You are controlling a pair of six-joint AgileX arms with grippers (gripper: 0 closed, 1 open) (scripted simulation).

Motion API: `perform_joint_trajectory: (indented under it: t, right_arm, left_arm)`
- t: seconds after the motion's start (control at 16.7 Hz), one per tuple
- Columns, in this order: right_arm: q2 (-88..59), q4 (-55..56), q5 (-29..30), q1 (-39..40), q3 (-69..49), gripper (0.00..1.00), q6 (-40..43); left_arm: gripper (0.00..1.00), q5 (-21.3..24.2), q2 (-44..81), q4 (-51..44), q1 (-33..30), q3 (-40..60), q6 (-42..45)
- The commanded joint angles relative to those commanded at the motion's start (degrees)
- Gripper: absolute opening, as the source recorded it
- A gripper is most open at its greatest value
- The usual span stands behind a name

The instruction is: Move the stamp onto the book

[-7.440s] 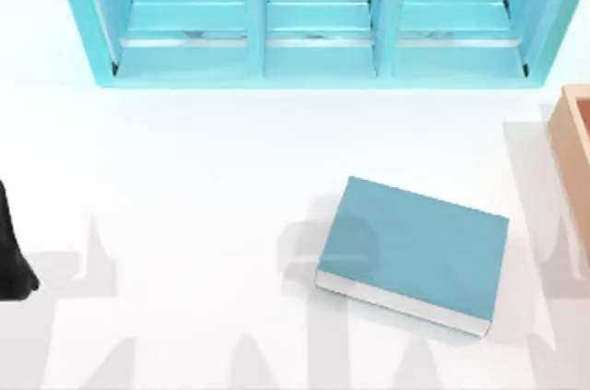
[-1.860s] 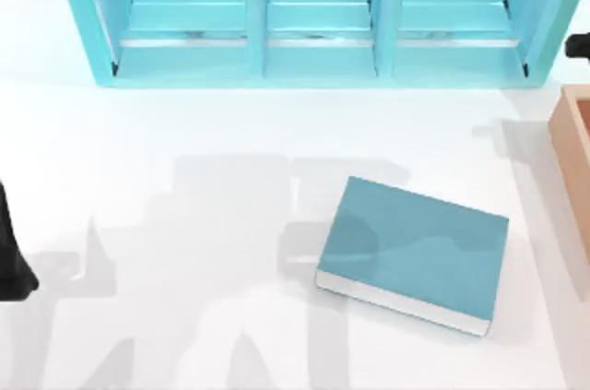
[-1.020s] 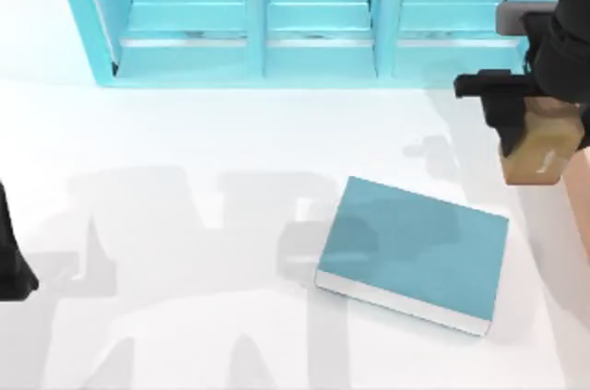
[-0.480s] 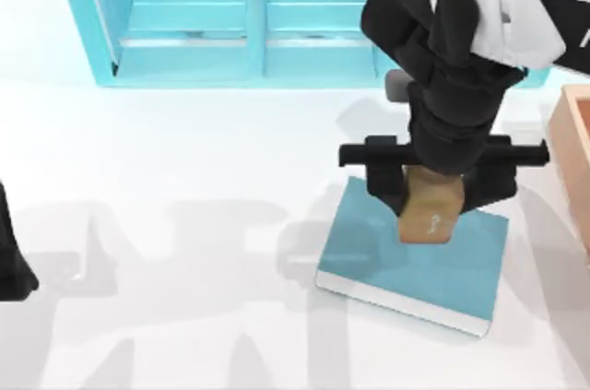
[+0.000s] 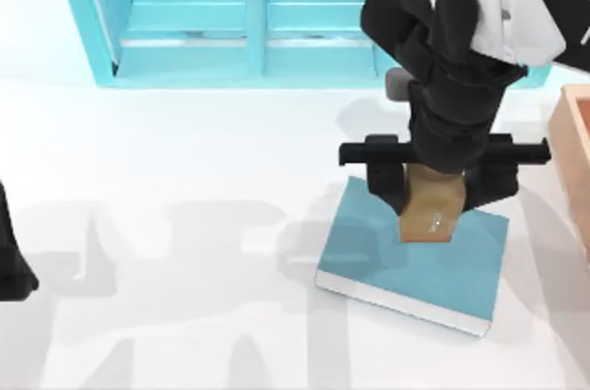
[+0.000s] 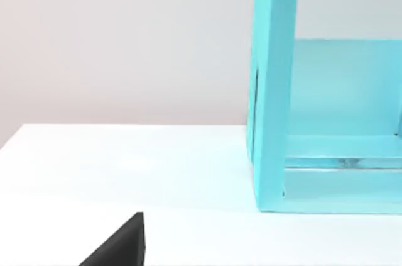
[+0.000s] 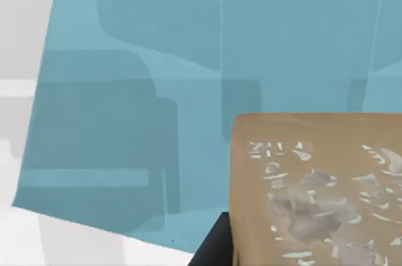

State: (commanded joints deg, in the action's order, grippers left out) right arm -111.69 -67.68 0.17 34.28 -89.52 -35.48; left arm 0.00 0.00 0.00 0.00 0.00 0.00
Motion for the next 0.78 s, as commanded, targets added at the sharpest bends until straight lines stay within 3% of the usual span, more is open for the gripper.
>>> perform_joint_trajectory:
  t: [0.06,0.78]
  right_arm:
    - [0.0,0.0,0.0,0.0,0.0,0.00,0.0]
    - [0.0,0.0,0.0,0.0,0.0,0.90,0.0]
  left_arm:
    - [1.00,0.0,0.0,0.0,0.0,0.0,0.0]
    - [1.00,0.0,0.0,0.0,0.0,0.0,0.0]
